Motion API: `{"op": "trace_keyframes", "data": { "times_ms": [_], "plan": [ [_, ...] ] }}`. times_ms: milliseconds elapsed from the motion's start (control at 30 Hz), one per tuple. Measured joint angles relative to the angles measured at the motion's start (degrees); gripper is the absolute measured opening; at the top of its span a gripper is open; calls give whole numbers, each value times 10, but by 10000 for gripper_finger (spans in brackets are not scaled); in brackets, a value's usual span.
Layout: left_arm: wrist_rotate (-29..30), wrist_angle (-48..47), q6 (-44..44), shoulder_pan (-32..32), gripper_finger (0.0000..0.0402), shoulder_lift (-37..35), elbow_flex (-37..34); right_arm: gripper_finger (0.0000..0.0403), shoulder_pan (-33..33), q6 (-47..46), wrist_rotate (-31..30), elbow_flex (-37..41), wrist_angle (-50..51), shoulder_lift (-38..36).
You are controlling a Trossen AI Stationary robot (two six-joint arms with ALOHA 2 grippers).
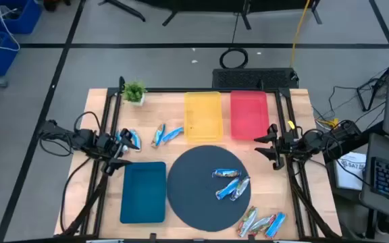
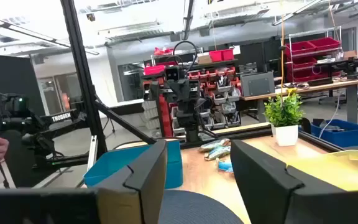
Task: Pick and place Granola Bars by type
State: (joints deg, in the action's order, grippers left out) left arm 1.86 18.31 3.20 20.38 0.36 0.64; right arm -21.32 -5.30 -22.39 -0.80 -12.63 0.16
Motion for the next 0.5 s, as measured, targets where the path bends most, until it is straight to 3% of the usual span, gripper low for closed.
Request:
{"op": "trace_keyframes", "data": {
  "times_ms": [333,400,500],
  "plan": [
    [5,11,5,0,278,0,0,169,0,2,-1,0,0,0],
    [31,33,6,0,278,0,0,169,0,12,-22,0,-3,0],
    [122,79,35,0,278,0,0,169,0,-22,-61,0,-35,0]
  ]
}}
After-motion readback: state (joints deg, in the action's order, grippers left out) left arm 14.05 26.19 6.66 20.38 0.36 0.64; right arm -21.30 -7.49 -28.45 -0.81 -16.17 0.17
